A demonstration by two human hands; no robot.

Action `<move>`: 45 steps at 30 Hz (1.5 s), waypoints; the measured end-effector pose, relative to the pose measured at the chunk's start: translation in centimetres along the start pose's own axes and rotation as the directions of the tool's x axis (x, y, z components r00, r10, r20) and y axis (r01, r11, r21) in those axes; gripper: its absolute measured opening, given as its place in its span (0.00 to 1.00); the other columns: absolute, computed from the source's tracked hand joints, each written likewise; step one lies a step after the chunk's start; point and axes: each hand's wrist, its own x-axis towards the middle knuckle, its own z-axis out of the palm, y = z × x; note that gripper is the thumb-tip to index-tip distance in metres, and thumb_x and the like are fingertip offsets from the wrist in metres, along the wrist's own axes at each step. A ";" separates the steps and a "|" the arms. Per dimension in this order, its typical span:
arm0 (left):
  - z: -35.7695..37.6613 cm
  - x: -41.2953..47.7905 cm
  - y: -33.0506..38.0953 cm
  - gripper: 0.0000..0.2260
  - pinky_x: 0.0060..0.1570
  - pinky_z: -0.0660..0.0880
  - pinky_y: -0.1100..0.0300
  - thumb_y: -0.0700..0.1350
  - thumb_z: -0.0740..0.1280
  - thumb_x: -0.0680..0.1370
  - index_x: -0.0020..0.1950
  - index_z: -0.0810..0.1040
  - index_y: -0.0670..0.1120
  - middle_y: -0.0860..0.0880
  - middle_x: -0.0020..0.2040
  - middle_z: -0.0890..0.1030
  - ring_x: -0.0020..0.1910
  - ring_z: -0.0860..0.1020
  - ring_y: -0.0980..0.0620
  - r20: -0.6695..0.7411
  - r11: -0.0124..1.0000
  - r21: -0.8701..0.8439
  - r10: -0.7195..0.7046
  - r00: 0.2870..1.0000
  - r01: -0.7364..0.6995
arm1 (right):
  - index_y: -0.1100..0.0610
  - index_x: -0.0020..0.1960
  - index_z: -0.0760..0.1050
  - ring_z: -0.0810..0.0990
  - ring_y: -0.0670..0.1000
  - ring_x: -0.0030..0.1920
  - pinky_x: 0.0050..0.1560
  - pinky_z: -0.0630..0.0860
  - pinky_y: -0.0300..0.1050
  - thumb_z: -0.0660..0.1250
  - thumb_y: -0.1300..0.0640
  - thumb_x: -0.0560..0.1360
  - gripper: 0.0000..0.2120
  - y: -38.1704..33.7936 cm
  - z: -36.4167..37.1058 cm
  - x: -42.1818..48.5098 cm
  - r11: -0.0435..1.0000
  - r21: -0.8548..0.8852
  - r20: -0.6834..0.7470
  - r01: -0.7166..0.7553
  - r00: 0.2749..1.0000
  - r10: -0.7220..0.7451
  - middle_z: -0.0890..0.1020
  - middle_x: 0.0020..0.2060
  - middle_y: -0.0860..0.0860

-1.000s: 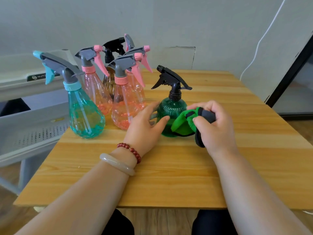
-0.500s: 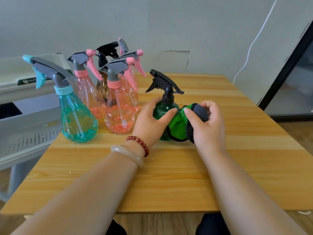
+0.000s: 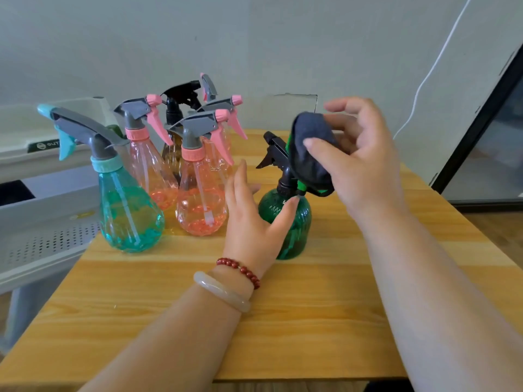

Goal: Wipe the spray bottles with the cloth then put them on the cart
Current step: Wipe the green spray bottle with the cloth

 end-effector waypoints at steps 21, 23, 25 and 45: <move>-0.8 0.9 -0.4 0.35 0.54 0.79 0.59 0.65 0.67 0.69 0.73 0.58 0.65 0.62 0.62 0.62 0.52 0.76 0.64 0.045 0.978 0.049 0.201 0.979 -0.203 | 0.49 0.60 0.80 0.77 0.40 0.60 0.60 0.72 0.32 0.68 0.55 0.77 0.12 1.7 2.0 -0.7 0.973 -0.207 0.133 0.106 0.988 -0.079 0.80 0.57 0.42; -0.6 0.9 -0.3 0.34 0.51 0.80 0.59 0.66 0.67 0.68 0.72 0.60 0.64 0.61 0.62 0.63 0.50 0.77 0.62 0.007 0.973 0.099 0.208 0.978 -0.208 | 0.50 0.59 0.81 0.78 0.40 0.58 0.58 0.73 0.32 0.68 0.56 0.78 0.11 1.8 2.1 -0.7 0.981 -0.173 0.100 0.088 0.992 -0.072 0.81 0.55 0.42; -0.3 0.8 -0.3 0.33 0.52 0.79 0.61 0.66 0.67 0.68 0.71 0.61 0.62 0.61 0.61 0.63 0.52 0.75 0.60 -0.031 0.968 0.127 0.221 0.975 -0.215 | 0.51 0.58 0.82 0.79 0.40 0.56 0.55 0.74 0.32 0.67 0.55 0.78 0.10 1.9 2.1 -0.9 0.983 -0.170 0.064 0.062 0.997 -0.052 0.82 0.52 0.42; 0.3 0.5 -0.3 0.32 0.55 0.74 0.72 0.55 0.74 0.70 0.70 0.65 0.49 0.53 0.59 0.70 0.54 0.77 0.60 -0.089 0.985 -0.042 0.164 0.982 -0.168 | 0.59 0.56 0.82 0.81 0.49 0.56 0.59 0.76 0.47 0.66 0.57 0.79 0.10 2.5 1.6 -2.2 0.809 -0.488 -0.038 0.328 0.917 -0.396 0.84 0.54 0.50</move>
